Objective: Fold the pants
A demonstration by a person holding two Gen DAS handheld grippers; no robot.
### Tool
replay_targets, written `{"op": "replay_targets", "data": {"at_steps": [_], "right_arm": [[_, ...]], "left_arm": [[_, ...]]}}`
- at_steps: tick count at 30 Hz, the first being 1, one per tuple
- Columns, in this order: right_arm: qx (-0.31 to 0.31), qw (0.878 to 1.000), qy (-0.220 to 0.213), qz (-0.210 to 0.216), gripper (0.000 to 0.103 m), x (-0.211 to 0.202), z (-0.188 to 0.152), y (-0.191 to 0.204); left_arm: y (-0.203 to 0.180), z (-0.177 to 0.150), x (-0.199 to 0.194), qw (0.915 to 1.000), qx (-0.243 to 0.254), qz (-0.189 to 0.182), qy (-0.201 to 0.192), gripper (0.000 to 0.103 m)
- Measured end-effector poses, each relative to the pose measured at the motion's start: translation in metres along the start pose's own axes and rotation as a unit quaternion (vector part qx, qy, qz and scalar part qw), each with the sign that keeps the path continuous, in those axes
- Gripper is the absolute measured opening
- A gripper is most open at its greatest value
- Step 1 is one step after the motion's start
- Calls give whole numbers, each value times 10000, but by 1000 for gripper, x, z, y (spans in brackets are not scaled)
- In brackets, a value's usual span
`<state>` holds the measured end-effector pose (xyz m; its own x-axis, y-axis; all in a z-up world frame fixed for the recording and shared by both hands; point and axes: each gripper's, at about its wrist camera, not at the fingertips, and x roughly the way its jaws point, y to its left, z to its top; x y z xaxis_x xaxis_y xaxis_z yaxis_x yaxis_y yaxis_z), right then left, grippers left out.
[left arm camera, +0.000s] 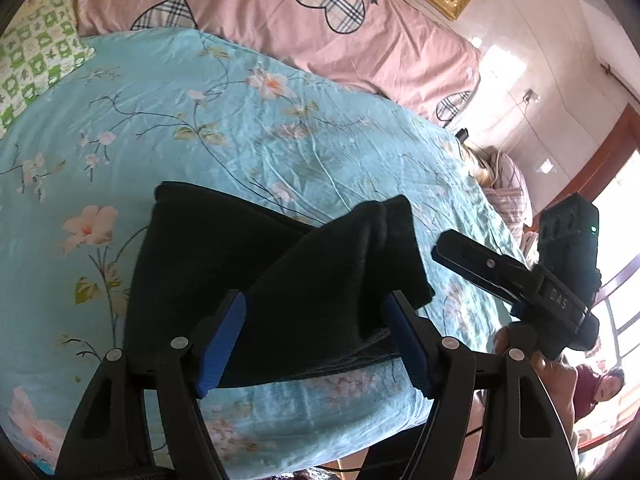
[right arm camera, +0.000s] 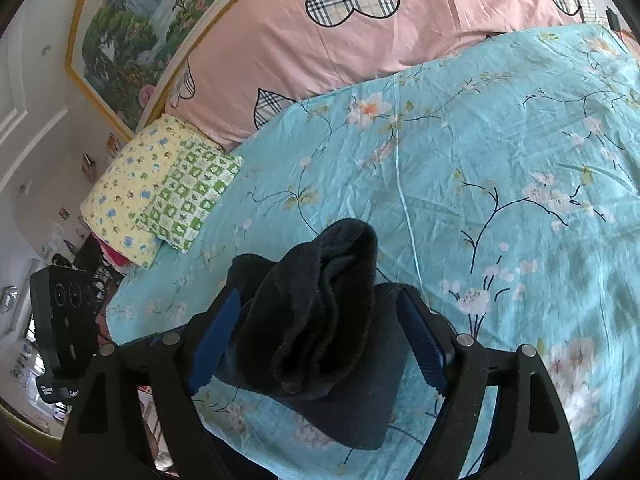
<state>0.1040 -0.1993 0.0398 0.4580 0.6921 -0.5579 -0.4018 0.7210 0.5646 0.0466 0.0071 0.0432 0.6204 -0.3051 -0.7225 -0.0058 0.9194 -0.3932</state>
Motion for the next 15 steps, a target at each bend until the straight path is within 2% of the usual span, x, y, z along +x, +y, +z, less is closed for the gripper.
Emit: {"op": "replay_targets", "data": {"at_steps": [7, 9, 15], "right_arm": [[-143, 9995, -64, -263, 90, -4, -1, 21], [-181, 9989, -35, -427, 94, -3, -1, 27], [-200, 9960, -80, -865, 96, 1, 2, 39]], "left_arm": [[18, 1, -8, 9997, -204, 78, -89, 74], [24, 1, -10, 9996, -243, 110, -127, 74], [42, 4, -12, 9989, -395, 199, -168, 77]]}}
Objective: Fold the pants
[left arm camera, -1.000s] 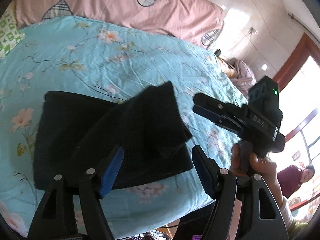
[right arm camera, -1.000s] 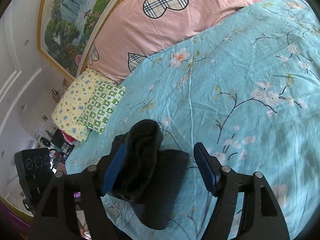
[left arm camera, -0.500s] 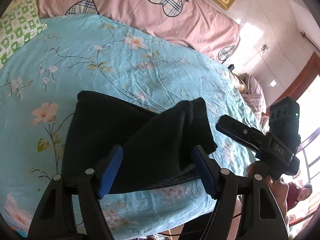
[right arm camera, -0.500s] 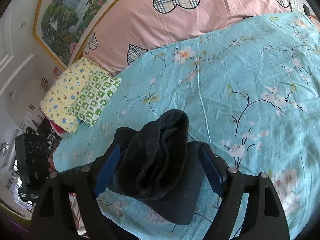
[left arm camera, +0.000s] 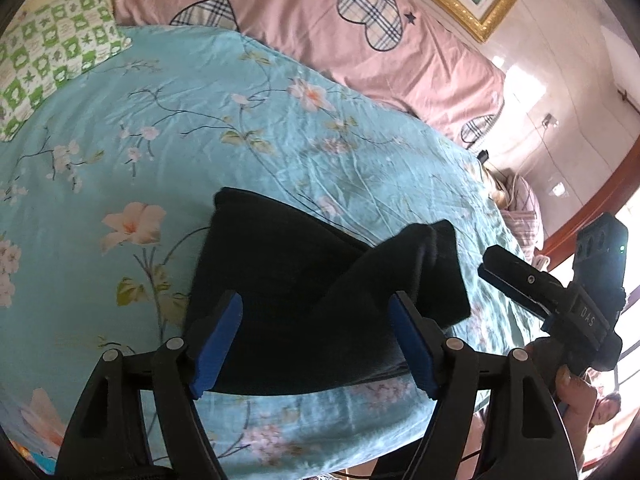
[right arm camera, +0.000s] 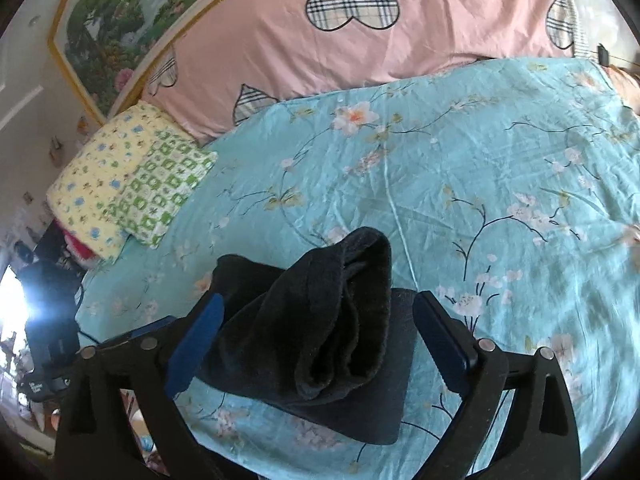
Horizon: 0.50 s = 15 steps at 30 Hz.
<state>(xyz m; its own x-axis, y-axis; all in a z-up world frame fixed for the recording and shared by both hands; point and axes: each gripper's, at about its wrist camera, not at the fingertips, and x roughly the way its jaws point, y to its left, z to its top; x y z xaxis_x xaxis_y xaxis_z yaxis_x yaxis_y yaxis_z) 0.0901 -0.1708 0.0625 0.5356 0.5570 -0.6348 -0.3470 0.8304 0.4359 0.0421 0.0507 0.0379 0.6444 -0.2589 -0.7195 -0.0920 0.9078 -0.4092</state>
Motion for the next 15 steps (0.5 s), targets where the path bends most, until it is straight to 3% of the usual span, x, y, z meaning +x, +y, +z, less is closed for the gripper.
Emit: {"op": "replay_targets", "data": {"at_steps": [6, 15], "right_arm": [[624, 9975, 43, -318, 97, 15, 3, -12], [1040, 9939, 245, -274, 97, 33, -2, -19]], "left_arm": [[20, 8, 2, 9999, -153, 49, 60, 79], [42, 23, 15, 9991, -293, -85, 281, 80]]}}
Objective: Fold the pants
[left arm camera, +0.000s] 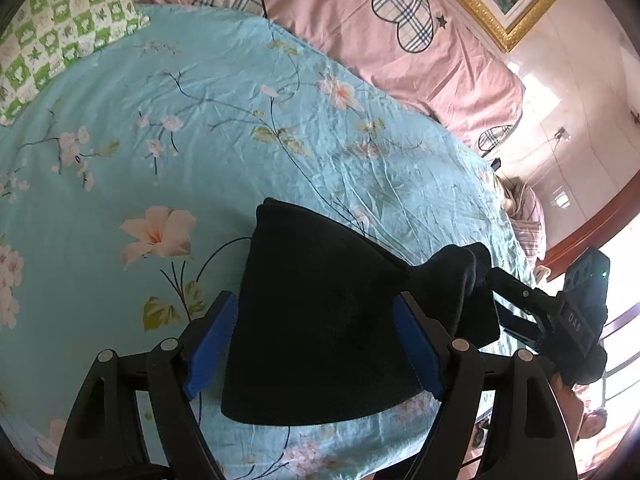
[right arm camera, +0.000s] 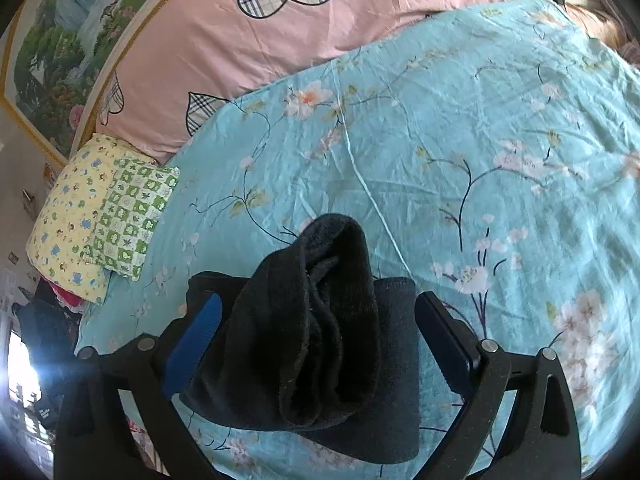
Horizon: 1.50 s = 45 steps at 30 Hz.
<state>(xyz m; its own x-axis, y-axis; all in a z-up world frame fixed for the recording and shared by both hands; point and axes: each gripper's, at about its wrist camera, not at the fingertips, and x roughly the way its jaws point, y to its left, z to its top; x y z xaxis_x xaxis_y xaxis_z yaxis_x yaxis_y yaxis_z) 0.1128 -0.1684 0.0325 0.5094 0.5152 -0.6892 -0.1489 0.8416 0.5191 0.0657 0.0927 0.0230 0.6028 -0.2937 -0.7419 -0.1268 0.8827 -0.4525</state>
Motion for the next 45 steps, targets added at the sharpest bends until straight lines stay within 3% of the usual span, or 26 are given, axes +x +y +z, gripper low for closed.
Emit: {"op": "replay_targets", "data": {"at_steps": [17, 28, 35, 37, 39, 45], "right_arm": [[729, 9955, 385, 459, 97, 20, -14, -33], [842, 9924, 466, 767, 62, 18, -32, -56], [843, 9899, 388, 1076, 52, 9, -46, -66], [844, 9893, 321, 1144, 51, 8, -48, -67], [852, 9888, 277, 1195, 50, 8, -49, -68], [895, 9870, 212, 1317, 49, 6, -51, -71]], "left_arm": [[15, 7, 36, 9980, -304, -210, 509, 80], [20, 4, 56, 9957, -478, -229, 763, 81], [25, 1, 68, 9946, -546, -188, 860, 80], [24, 2, 69, 9948, -535, -184, 844, 77], [22, 2, 70, 9946, -497, -244, 878, 65], [23, 2, 66, 9943, -587, -286, 846, 53]]}}
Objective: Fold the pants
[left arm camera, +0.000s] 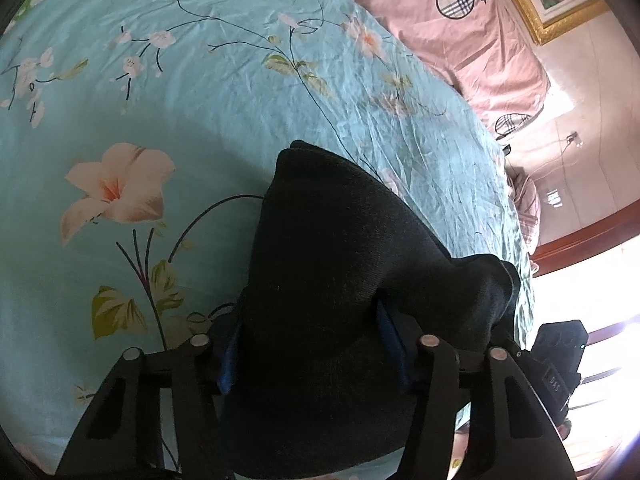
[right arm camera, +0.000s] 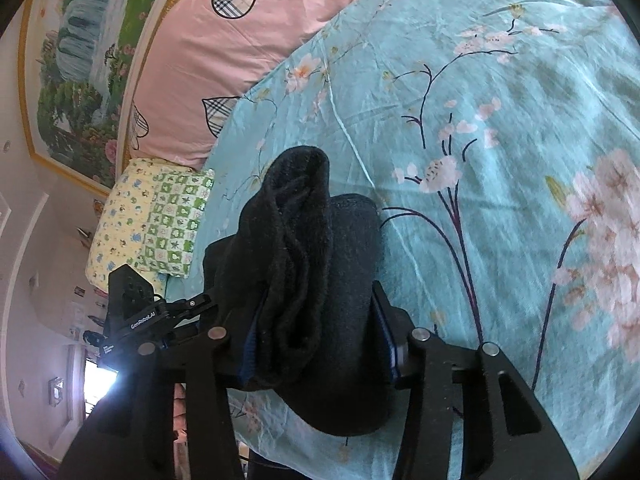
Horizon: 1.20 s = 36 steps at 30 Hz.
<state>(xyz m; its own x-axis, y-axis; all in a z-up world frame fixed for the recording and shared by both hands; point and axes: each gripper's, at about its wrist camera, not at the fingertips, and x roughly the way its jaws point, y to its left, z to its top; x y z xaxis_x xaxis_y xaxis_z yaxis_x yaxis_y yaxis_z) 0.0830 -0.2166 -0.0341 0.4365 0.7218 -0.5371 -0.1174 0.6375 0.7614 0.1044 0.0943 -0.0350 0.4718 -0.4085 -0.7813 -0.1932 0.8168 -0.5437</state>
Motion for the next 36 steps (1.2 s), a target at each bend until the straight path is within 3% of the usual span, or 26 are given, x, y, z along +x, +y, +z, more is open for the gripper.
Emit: {"op": "replay_targets", "data": {"at_steps": [14, 25, 36], "right_arm": [[-110, 9997, -74, 202, 46, -2, 5, 12], [-523, 9976, -7, 445, 46, 12, 23, 46], [-1049, 9917, 347, 659, 46, 62, 54, 86]], "left_arm": [[-18, -4, -37, 9994, 91, -160, -293, 37], [-20, 4, -82, 9969, 148, -3, -779, 37], [10, 26, -109, 9924, -104, 329, -1181, 37]]}}
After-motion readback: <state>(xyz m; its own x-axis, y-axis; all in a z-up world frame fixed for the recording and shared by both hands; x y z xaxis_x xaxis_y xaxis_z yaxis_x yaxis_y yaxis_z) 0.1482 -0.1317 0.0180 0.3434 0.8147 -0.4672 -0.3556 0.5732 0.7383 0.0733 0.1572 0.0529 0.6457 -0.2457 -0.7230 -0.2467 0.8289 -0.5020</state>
